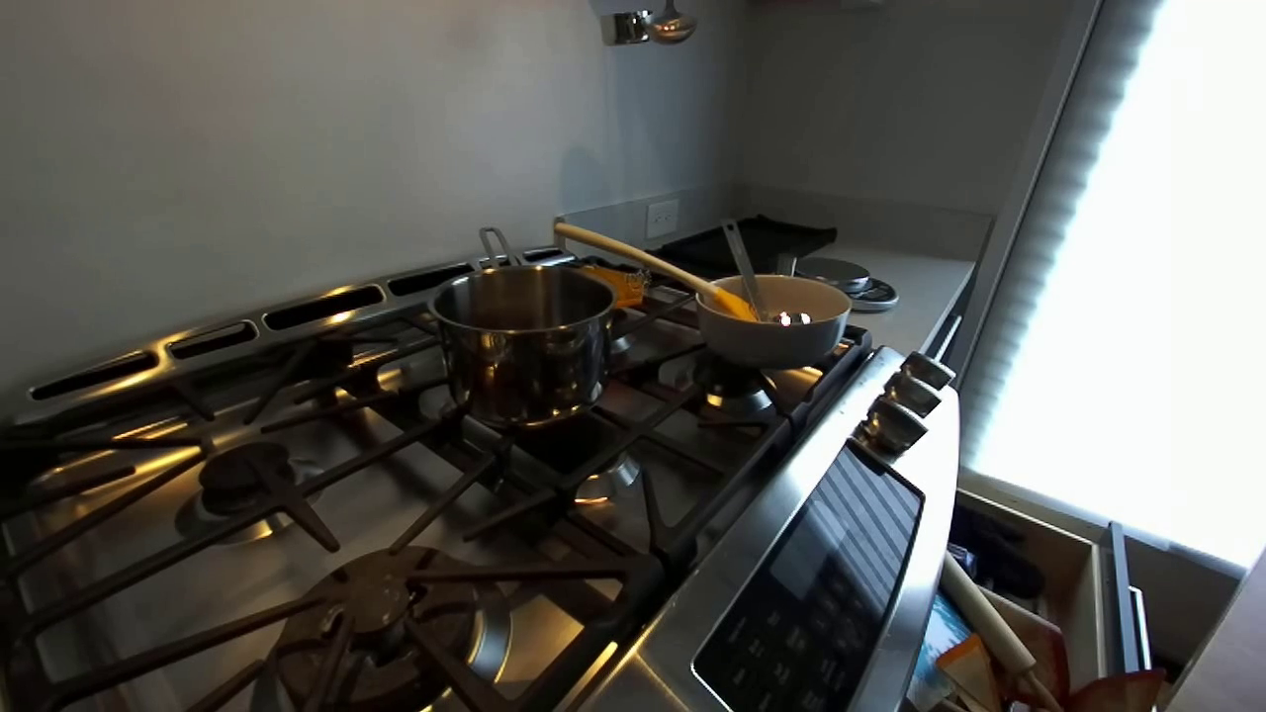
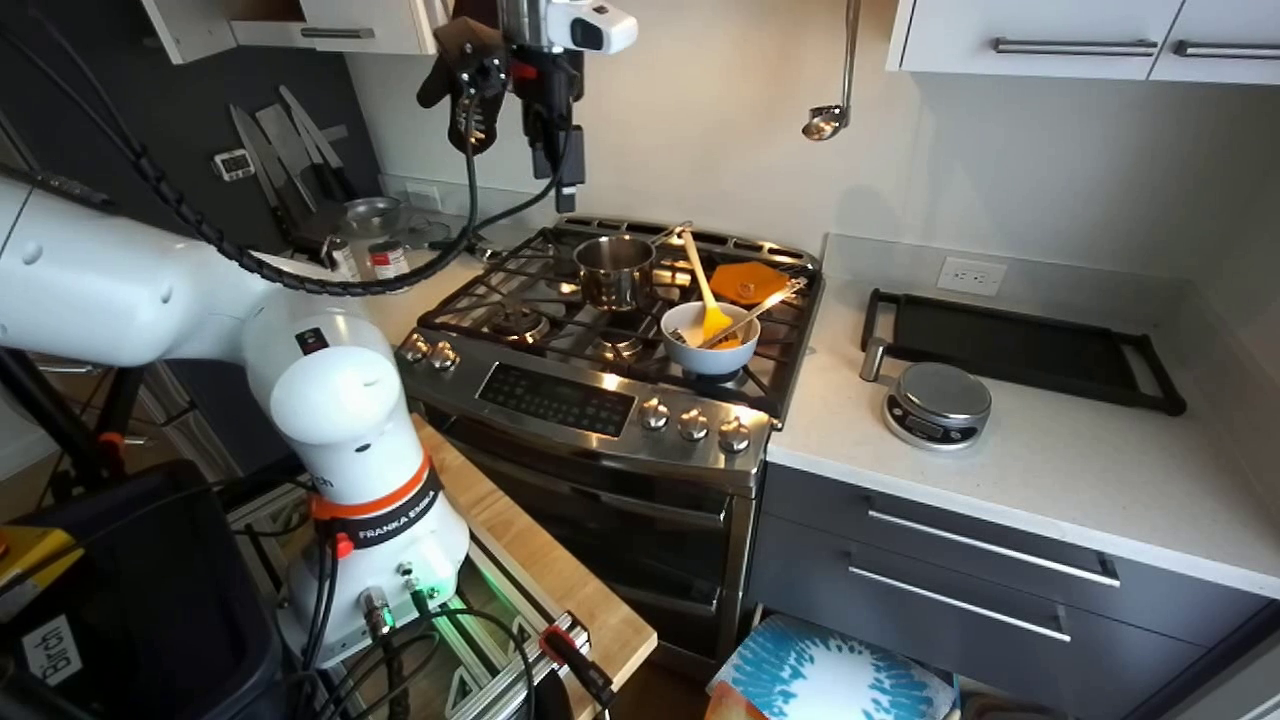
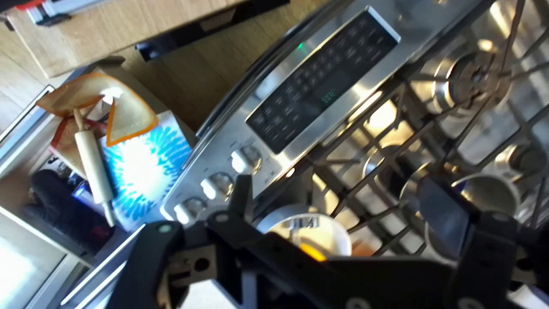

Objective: Pick up the small silver object on the right and put it in the pot on the stove

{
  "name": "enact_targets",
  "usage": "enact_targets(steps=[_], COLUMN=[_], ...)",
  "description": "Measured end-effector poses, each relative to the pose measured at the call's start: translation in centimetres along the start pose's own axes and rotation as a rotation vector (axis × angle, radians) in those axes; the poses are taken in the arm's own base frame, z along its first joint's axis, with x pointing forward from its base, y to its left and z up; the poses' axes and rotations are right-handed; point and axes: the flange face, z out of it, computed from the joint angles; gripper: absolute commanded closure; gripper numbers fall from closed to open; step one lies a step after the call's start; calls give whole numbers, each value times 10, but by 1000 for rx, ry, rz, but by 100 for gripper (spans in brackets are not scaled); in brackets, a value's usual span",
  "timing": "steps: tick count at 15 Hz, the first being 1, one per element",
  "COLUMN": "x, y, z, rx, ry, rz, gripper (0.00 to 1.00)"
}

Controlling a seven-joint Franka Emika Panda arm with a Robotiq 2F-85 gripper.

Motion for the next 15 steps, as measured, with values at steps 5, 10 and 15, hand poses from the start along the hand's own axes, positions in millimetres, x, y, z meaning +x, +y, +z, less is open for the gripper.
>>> enact_targets(steps=[5,10,15], x=[69,128,128], y=[94,140,136], z=[47,114,102], rx=[-128,-248,-245], ry=[232,262,289], rz=[161,210,205], gripper=[0,0,0])
